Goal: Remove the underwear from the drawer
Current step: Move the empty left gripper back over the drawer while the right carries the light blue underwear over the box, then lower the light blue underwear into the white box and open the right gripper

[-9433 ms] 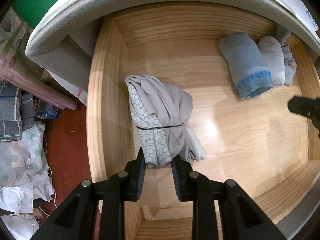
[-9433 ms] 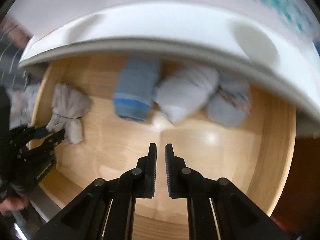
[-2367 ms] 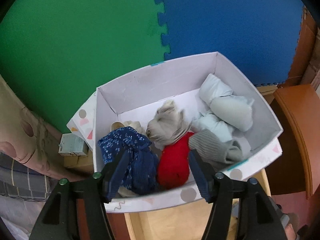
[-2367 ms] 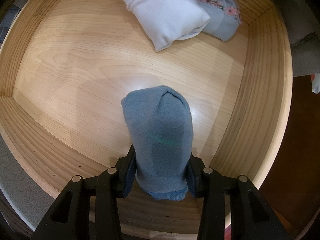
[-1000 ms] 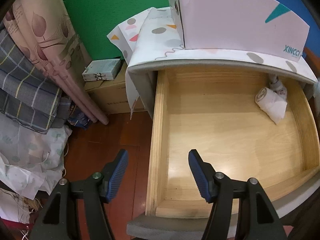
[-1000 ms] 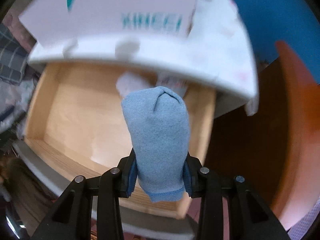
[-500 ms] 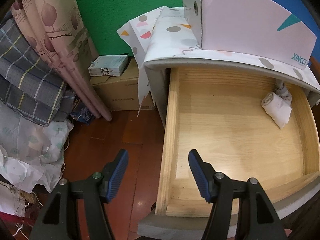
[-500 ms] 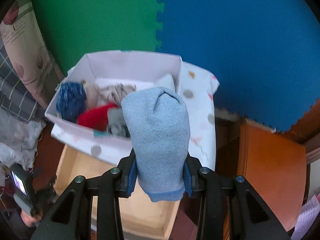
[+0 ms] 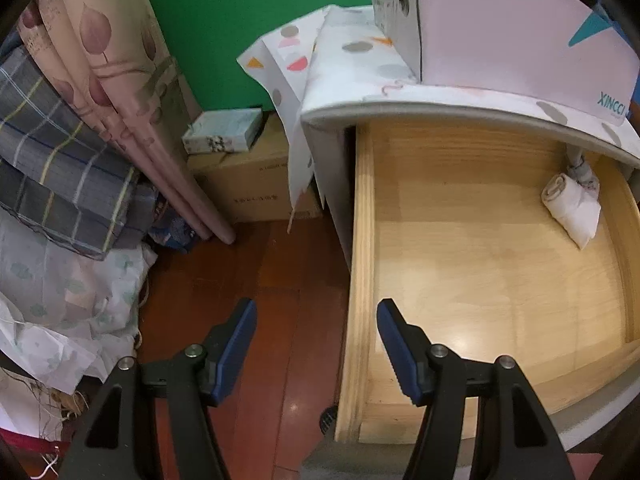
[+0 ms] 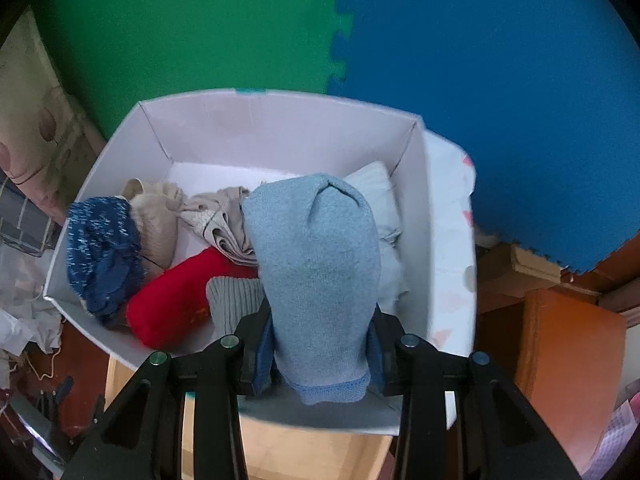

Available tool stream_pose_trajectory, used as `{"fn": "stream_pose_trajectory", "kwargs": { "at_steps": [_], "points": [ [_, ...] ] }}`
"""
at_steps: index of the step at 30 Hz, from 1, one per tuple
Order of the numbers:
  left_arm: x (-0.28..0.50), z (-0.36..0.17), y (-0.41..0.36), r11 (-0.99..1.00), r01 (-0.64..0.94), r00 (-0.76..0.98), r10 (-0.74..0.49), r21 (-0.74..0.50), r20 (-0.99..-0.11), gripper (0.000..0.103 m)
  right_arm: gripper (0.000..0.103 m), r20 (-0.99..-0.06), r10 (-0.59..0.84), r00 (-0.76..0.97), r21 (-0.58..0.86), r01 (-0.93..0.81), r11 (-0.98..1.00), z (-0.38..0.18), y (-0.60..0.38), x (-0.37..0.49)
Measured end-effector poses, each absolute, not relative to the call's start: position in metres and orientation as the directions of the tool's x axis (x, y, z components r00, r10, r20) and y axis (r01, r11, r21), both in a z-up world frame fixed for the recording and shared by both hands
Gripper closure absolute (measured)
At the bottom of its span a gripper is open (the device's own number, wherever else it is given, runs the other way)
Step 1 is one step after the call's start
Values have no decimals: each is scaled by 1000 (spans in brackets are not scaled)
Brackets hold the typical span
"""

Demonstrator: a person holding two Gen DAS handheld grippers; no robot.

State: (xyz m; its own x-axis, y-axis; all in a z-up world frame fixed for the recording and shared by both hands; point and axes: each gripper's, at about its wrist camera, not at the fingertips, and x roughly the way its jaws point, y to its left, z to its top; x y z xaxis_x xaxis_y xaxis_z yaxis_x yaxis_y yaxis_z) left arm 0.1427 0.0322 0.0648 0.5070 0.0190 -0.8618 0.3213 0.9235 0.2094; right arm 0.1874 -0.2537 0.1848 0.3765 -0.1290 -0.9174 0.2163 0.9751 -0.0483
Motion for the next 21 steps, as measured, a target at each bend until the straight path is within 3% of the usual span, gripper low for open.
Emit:
{"fn": "stream_pose_trajectory", "kwargs": {
  "at_steps": [10, 13, 15, 21],
  "points": [
    [144, 56, 31, 930, 323, 475, 2, 176, -880, 39, 61, -940, -123, 317, -62, 196, 979, 145, -240, 200],
    [145, 55, 35, 939, 304, 467, 0, 160, -884, 39, 53, -931, -117, 345, -48, 202, 978, 154, -238, 195],
    [145, 54, 38, 943, 298, 464, -8, 147, -886, 39, 36, -915, -127, 382, -50, 205, 977, 165, -237, 188],
    [144, 50, 40, 947, 292, 440, -6, 136, -898, 39, 36, -872, -127, 474, -46, 178, 983, 202, -238, 147]
  ]
}}
